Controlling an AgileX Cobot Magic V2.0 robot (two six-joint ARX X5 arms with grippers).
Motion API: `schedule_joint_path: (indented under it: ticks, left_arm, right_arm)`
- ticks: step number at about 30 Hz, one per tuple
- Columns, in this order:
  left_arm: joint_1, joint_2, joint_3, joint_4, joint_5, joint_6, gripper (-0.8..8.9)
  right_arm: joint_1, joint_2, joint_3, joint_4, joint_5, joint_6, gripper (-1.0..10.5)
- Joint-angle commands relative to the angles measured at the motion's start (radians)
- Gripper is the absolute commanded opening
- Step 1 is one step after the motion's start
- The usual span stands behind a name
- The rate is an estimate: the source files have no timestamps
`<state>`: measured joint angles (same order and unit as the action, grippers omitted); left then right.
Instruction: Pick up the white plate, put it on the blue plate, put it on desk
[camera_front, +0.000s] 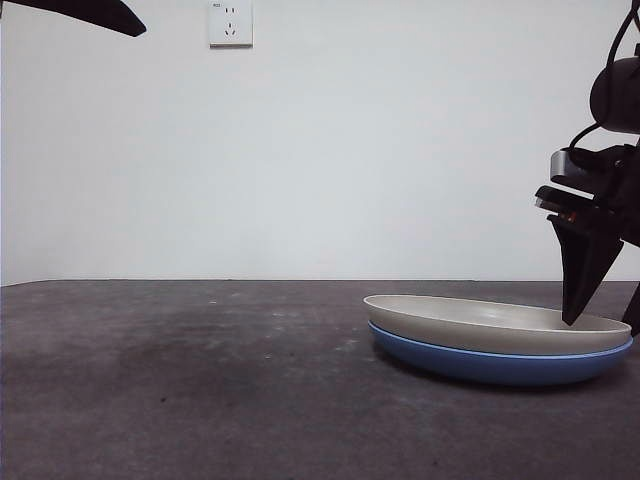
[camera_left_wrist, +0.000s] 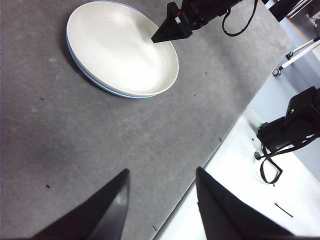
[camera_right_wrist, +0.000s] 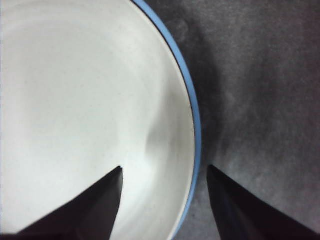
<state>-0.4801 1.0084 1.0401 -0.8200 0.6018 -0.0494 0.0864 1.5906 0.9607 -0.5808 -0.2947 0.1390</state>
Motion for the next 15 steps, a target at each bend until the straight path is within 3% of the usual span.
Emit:
schedule_joint_path:
  ticks: [1,8,11,15]
  left_arm:
    - [-0.005,0.007,0.007,0.004,0.005,0.012,2.17]
    - [-0.005,0.007,0.007,0.005,0.005,0.012,2.16]
    - [-0.005,0.006,0.007,0.004,0.005,0.012,2.17]
    - [-0.005,0.006,0.007,0.005,0.005,0.012,2.17]
  right_arm:
    - [0.000,0.033,0.006,0.019,-0.004,0.003,2.2]
    - [-0.013,0.064,0.006,0.027,-0.004,0.008,1.3]
    - [-0.027,0.063,0.007,0.029,-0.004,0.008,0.2]
    - [-0.043,0.060,0.007,0.038,-0.004,0.007,0.1]
